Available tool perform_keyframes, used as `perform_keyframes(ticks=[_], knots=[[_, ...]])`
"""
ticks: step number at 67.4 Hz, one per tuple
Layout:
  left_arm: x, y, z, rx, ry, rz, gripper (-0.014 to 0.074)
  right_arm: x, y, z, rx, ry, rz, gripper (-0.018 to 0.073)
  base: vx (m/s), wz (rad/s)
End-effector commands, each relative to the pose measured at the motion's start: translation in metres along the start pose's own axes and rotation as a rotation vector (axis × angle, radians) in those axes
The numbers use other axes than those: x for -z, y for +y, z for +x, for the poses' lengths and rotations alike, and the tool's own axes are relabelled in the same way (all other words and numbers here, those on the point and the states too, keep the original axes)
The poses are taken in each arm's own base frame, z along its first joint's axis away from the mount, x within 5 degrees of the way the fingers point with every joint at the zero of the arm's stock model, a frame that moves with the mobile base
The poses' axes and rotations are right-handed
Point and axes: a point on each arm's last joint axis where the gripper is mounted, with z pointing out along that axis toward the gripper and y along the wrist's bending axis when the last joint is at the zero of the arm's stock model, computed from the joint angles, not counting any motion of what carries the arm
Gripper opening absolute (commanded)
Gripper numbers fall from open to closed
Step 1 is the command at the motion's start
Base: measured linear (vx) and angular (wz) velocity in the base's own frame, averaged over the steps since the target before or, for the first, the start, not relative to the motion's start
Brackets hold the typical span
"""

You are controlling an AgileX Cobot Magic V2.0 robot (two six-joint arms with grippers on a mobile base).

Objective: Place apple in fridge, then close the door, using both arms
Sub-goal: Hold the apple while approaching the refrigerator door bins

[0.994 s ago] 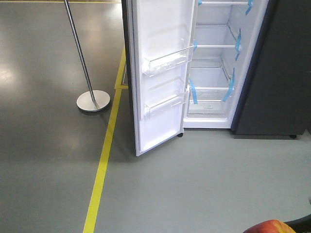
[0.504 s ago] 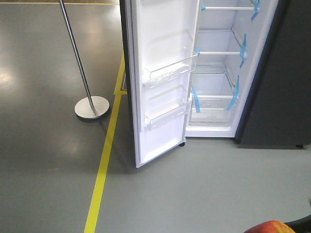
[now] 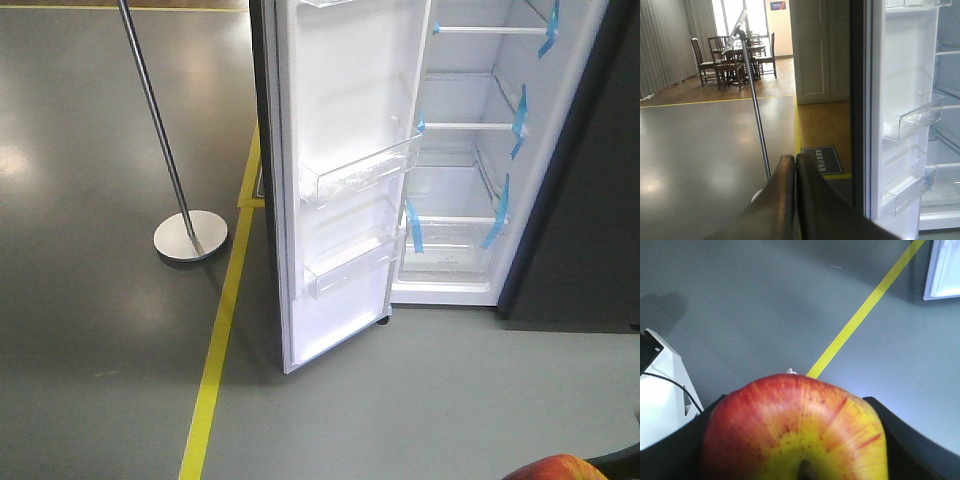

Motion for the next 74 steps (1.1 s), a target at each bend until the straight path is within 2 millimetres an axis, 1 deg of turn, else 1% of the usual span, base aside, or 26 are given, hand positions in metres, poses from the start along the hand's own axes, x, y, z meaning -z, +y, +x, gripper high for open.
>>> perform_keyframes(ticks=[1, 74], knots=[[-0.0003, -0.0001, -0.0019, 0.008, -0.057, 0.003, -0.0006, 0.0058, 0.0042, -0.0108, 0.0, -0.079, -0.018, 0.0149, 0.17, 0.0], [-0.0003, -0.0001, -0.0019, 0.008, -0.057, 0.003, -0.0006, 0.0058, 0.0042, -0.0108, 0.0, -0.079, -0.018, 0.0149, 0.17, 0.01]])
